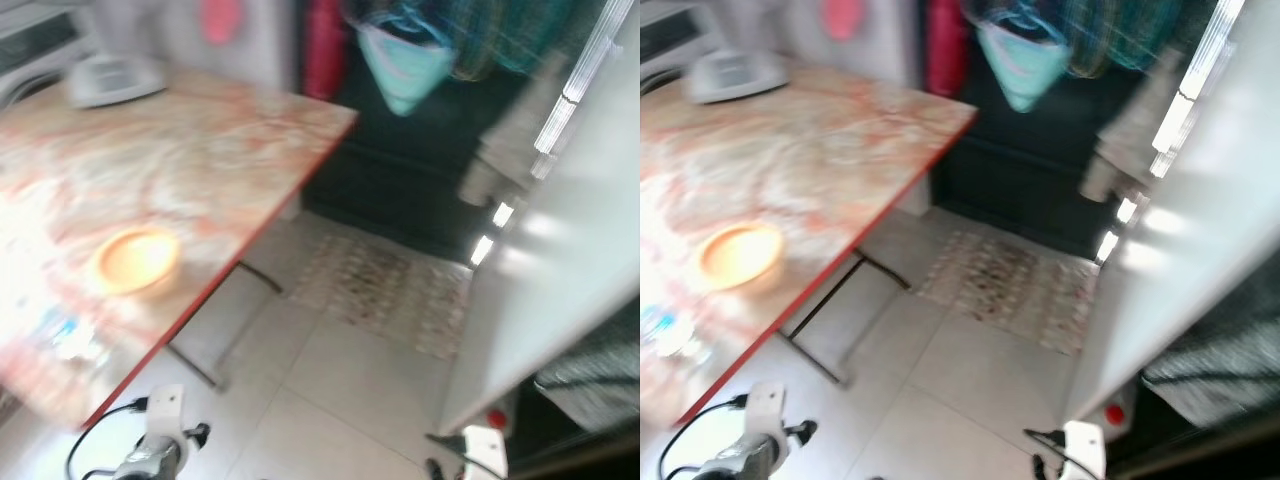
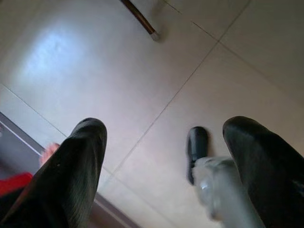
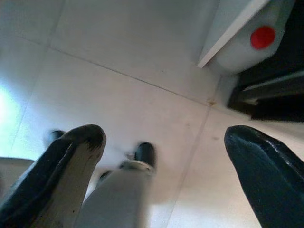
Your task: Restocking fridge
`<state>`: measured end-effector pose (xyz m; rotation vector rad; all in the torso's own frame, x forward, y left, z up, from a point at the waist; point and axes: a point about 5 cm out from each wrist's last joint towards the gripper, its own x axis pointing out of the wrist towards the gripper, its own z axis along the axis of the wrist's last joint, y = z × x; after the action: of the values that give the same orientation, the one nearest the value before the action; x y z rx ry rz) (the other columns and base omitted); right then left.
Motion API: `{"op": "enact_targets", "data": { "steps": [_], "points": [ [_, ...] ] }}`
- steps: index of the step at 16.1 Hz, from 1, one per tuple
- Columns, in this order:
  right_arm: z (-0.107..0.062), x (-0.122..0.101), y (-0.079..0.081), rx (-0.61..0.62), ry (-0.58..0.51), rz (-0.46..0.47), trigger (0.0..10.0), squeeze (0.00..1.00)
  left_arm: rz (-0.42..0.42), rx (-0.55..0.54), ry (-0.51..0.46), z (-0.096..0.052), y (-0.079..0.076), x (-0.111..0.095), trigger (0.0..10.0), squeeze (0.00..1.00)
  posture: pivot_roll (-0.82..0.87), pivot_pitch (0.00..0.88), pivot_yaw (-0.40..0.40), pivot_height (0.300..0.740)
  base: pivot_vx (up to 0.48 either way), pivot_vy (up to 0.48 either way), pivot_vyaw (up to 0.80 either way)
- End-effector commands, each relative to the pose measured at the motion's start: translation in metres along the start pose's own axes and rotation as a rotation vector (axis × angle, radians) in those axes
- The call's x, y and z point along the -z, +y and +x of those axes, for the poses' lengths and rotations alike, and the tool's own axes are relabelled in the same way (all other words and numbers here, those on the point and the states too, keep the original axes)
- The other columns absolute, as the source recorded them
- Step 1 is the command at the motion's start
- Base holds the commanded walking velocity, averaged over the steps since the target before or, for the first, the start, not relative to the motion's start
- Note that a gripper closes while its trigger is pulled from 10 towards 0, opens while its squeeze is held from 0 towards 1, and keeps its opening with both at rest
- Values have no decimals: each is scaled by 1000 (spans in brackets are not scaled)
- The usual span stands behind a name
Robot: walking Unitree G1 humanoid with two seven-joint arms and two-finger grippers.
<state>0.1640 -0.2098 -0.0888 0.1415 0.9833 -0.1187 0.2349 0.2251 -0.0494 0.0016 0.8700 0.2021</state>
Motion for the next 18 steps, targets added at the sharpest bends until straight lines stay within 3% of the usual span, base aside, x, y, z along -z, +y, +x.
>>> {"op": "enact_targets", "data": {
  "steps": [1,12,16,17,18],
  "points": [
    [0,3,6,-21,9,-21,10000,0,2,-15,40,-1,7,11,10000,0,-16,93,-27,736,0,0,800],
    [0,2,8,-79,17,-145,10000,0,-6,-44,23,-2,10,13,10000,0,14,106,-27,736,0,0,800],
    [0,2,10,-128,13,-238,10000,0,-22,-94,-24,-3,14,11,10000,0,28,134,-23,736,0,0,123],
    [0,1,10,-119,8,-245,10000,0,-73,-132,-91,-4,16,8,10000,0,29,138,-24,736,0,0,0],
    [0,1,9,-115,3,-245,10000,0,-74,-159,-124,-4,17,5,10000,0,29,137,-25,736,0,0,0]
  ]
}}
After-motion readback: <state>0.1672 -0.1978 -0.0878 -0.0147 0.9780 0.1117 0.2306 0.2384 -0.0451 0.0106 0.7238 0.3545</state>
